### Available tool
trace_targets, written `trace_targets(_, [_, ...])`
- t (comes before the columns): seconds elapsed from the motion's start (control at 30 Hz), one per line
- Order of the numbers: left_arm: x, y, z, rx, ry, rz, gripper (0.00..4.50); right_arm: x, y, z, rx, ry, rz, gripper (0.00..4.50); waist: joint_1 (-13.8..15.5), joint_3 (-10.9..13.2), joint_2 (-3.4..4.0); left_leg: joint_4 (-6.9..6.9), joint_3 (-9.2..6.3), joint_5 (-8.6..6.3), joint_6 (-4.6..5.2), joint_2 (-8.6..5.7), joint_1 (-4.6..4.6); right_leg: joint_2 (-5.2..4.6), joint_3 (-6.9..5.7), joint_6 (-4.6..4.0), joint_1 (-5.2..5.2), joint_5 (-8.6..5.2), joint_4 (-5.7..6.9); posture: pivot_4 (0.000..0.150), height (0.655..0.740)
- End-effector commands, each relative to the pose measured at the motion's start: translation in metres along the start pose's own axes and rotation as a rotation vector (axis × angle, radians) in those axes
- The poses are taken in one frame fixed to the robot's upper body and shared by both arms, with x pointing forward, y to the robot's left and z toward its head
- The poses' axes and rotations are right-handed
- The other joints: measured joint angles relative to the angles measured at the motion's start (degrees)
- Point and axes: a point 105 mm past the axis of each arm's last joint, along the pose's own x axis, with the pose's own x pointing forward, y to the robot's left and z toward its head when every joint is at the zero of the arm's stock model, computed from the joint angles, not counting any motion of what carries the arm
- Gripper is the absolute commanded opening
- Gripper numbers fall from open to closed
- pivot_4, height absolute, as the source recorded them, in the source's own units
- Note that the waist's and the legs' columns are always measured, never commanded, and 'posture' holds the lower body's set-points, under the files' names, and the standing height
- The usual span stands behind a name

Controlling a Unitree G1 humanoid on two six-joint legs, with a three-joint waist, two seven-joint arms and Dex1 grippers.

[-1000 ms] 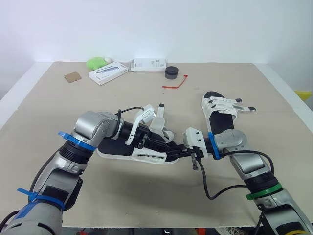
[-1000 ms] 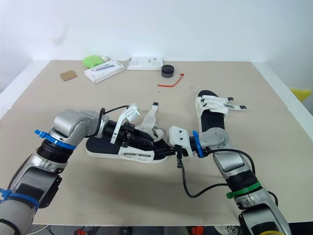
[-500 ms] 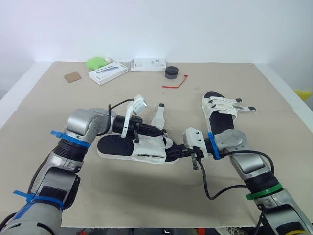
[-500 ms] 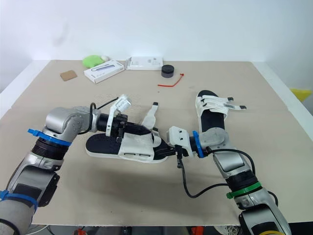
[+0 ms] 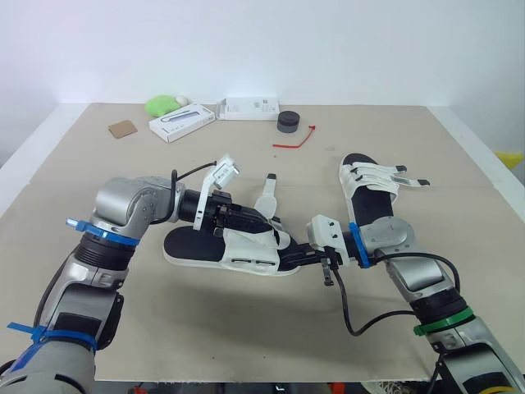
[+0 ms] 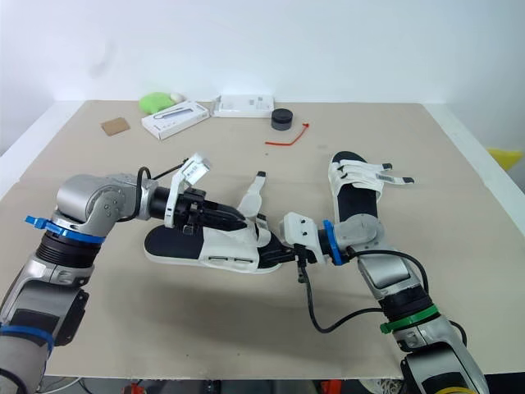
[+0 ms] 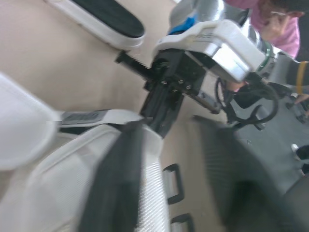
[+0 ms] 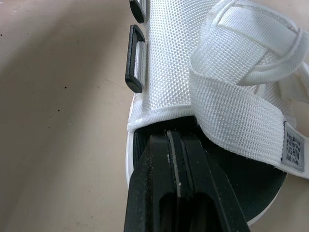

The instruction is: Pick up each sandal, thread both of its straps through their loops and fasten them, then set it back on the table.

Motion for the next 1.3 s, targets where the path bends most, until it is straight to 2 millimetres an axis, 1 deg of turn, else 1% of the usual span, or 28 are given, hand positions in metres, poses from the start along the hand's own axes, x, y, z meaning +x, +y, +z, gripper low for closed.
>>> trace_targets(0.03, [0.009, -0.010, 0.009, 0.055, 0.029, -0.024, 3.40, 0.000, 0.001, 0.008, -0.038, -0.016, 0.005, 0.00, 0.00, 0.00, 0.00, 0.00, 0.00, 0.00, 0.00, 0.00, 0.00, 0.00, 0.00, 0.00, 0.00, 0.00, 0.00, 0.150, 0.7400])
trace_targets(0.27, [0.020, -0.009, -0.002, -0.046, 0.110, -0.031, 3.40, -0.001, 0.001, 0.008, -0.035, -0.013, -0.004, 0.00, -0.01, 0.00, 0.00, 0.00, 0.00, 0.00, 0.00, 0.00, 0.00, 0.02, 0.01, 0.00, 0.00, -0.01, 0.00, 0.150, 0.7400])
trace_targets(0.43, [0.026, -0.007, -0.005, -0.073, 0.132, -0.019, 3.40, -0.002, 0.001, 0.007, -0.034, -0.012, -0.007, 0.00, -0.01, 0.00, 0.00, 0.00, 0.01, 0.00, 0.00, 0.00, 0.01, 0.02, 0.01, 0.01, 0.00, -0.01, 0.00, 0.150, 0.7400])
trace_targets(0.6, [0.027, 0.004, -0.014, -0.096, 0.181, 0.041, 3.40, -0.002, 0.001, 0.007, -0.032, -0.014, -0.011, 0.00, -0.02, 0.00, 0.00, 0.00, 0.01, 0.00, 0.00, 0.00, 0.01, 0.02, 0.02, 0.01, 0.00, 0.00, 0.00, 0.150, 0.7400])
trace_targets(0.8, [0.025, 0.007, -0.014, -0.140, 0.178, 0.059, 3.40, -0.001, 0.001, 0.007, -0.032, -0.014, -0.012, 0.00, -0.03, 0.00, 0.00, 0.00, 0.00, 0.00, 0.00, 0.01, 0.02, 0.05, 0.02, 0.00, 0.00, 0.00, 0.00, 0.150, 0.7400])
trace_targets(1.0, [0.032, 0.007, -0.014, -0.127, 0.171, 0.055, 3.40, 0.000, 0.000, 0.008, -0.034, -0.017, -0.010, 0.00, -0.02, 0.00, 0.00, 0.00, 0.01, 0.00, 0.00, 0.01, 0.02, 0.04, 0.02, 0.00, 0.00, 0.00, 0.00, 0.150, 0.7400])
trace_targets(1.1, [0.036, 0.009, -0.017, -0.125, 0.178, 0.055, 3.40, 0.000, -0.001, 0.008, -0.037, -0.016, -0.010, 0.00, -0.01, 0.00, 0.00, 0.00, 0.01, 0.00, 0.00, 0.01, 0.02, 0.04, 0.03, 0.00, 0.00, 0.00, 0.00, 0.150, 0.7400])
trace_targets(1.3, [0.041, 0.007, -0.019, -0.156, 0.175, 0.033, 3.40, 0.000, -0.001, 0.008, -0.037, -0.014, -0.009, 0.00, -0.01, 0.00, 0.00, 0.00, 0.01, 0.00, 0.00, 0.00, 0.02, 0.04, 0.03, 0.00, 0.00, 0.00, 0.00, 0.150, 0.7400])
